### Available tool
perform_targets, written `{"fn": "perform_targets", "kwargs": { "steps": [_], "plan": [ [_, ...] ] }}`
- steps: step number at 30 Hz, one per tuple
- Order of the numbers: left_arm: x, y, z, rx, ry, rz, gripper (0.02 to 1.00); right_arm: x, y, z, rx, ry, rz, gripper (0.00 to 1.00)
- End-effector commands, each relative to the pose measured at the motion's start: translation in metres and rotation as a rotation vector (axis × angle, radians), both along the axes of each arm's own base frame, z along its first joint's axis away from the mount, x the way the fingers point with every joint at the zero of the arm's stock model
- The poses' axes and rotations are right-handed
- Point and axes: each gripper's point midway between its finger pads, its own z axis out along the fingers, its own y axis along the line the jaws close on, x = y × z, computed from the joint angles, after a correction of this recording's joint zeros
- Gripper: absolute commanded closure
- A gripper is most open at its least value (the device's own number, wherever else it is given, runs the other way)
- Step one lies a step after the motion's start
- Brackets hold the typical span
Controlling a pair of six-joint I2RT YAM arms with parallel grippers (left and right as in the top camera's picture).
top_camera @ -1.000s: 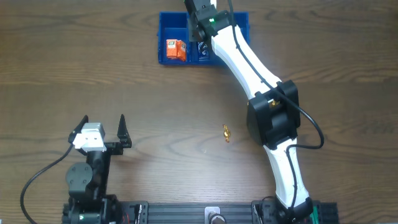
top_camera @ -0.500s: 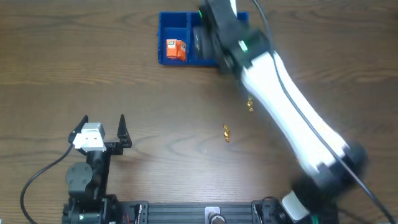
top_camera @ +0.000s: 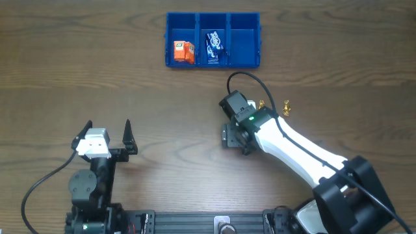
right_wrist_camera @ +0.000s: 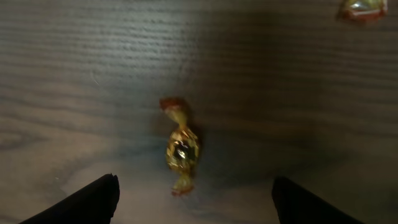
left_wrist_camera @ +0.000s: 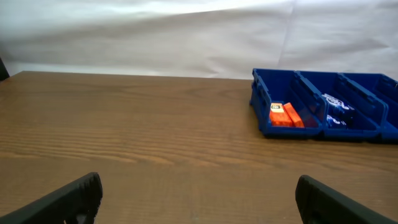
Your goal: Sort Candies Into Trays
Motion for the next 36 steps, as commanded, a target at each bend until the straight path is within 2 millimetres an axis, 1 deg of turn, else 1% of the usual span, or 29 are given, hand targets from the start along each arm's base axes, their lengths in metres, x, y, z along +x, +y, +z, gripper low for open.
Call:
{"fn": "perform_targets", "kwargs": {
  "steps": [1, 4, 6, 8, 9, 12, 13, 16, 18, 19, 20, 22, 23, 24, 25, 27, 28, 29, 31, 32, 33, 34, 35, 36],
  "plan": [
    [0.0, -0.001, -0.017, 0.002, 0.045, -0.005, 0.02, -0.001, 0.002, -0.023, -0.015, 0.043, -0.019, 0.191],
    [0.0, -0.001, -0.017, 0.002, 0.045, -0.005, 0.02, -0.001, 0.001, -0.028, -0.023, 0.054, -0.019, 0.202],
    [0.0, -0.001, -0.017, 0.002, 0.045, -0.005, 0.02, -0.002, 0.001, -0.029, -0.025, 0.057, -0.019, 0.253],
    [0.0, -0.001, -0.017, 0.002, 0.045, -0.005, 0.02, -0.004, 0.0, -0.036, -0.039, 0.076, -0.019, 0.27],
    [0.0, -0.001, -0.017, 0.002, 0.045, -0.005, 0.02, -0.004, -0.001, -0.038, -0.042, 0.081, -0.019, 0.301],
    [0.0, -0.001, -0.017, 0.002, 0.045, -0.005, 0.02, -0.001, 0.002, -0.037, -0.032, 0.067, -0.019, 0.478],
    [0.0, -0.001, -0.017, 0.002, 0.045, -0.005, 0.02, -0.001, 0.002, -0.037, -0.032, 0.067, -0.019, 0.557],
    [0.0, -0.001, -0.017, 0.002, 0.045, -0.005, 0.02, -0.001, 0.002, -0.037, -0.03, 0.067, -0.027, 0.713],
    [0.0, -0.001, -0.017, 0.002, 0.045, -0.005, 0.023, 0.0, 0.004, -0.037, -0.025, 0.06, -0.025, 0.757],
    [0.0, -0.001, -0.017, 0.002, 0.045, -0.005, 0.02, 0.002, 0.008, -0.036, -0.016, 0.048, -0.02, 0.794],
    [0.0, -0.001, -0.017, 0.002, 0.045, -0.005, 0.02, 0.004, 0.011, -0.033, -0.006, 0.033, -0.014, 0.794],
    [0.0, -0.001, -0.017, 0.002, 0.045, -0.005, 0.02, 0.016, 0.017, -0.012, 0.018, -0.025, -0.005, 0.798],
    [0.0, -0.001, -0.017, 0.002, 0.045, -0.005, 0.02, 0.024, 0.019, 0.005, 0.018, -0.061, 0.006, 0.798],
    [0.0, -0.001, -0.017, 0.002, 0.045, -0.005, 0.02, 0.036, 0.016, 0.03, -0.008, -0.112, -0.009, 0.798],
    [0.0, -0.001, -0.017, 0.002, 0.045, -0.005, 0.02, 0.052, 0.01, 0.061, -0.047, -0.162, -0.013, 0.803],
    [0.0, -0.001, -0.017, 0.002, 0.045, -0.005, 0.02, 0.094, -0.003, 0.131, -0.098, -0.271, -0.02, 0.803],
    [0.0, -0.001, -0.017, 0.002, 0.045, -0.005, 0.02, 0.114, -0.007, 0.158, -0.102, -0.32, -0.02, 0.803],
    [0.0, -0.001, -0.017, 0.002, 0.045, -0.005, 0.02, 0.139, -0.012, 0.185, -0.096, -0.369, -0.023, 0.803],
    [0.0, -0.001, -0.017, 0.002, 0.045, -0.005, 0.02, 0.182, -0.025, 0.216, -0.101, -0.427, -0.049, 0.803],
    [0.0, -0.001, -0.017, 0.002, 0.045, -0.005, 0.02, 0.201, -0.029, 0.22, -0.104, -0.438, -0.058, 0.803],
    [0.0, -0.001, -0.017, 0.002, 0.045, -0.005, 0.02, 0.223, -0.031, 0.215, -0.104, -0.441, -0.058, 0.803],
    [0.0, -0.001, -0.017, 0.002, 0.045, -0.005, 0.02, 0.234, -0.031, 0.208, -0.103, -0.434, -0.057, 0.803],
    [0.0, -0.001, -0.017, 0.002, 0.045, -0.005, 0.02, 0.243, -0.03, 0.198, -0.097, -0.423, -0.057, 0.803],
    [0.0, -0.001, -0.017, 0.002, 0.045, -0.005, 0.023, 0.255, -0.028, 0.179, -0.084, -0.402, -0.055, 0.803]
  ]
}}
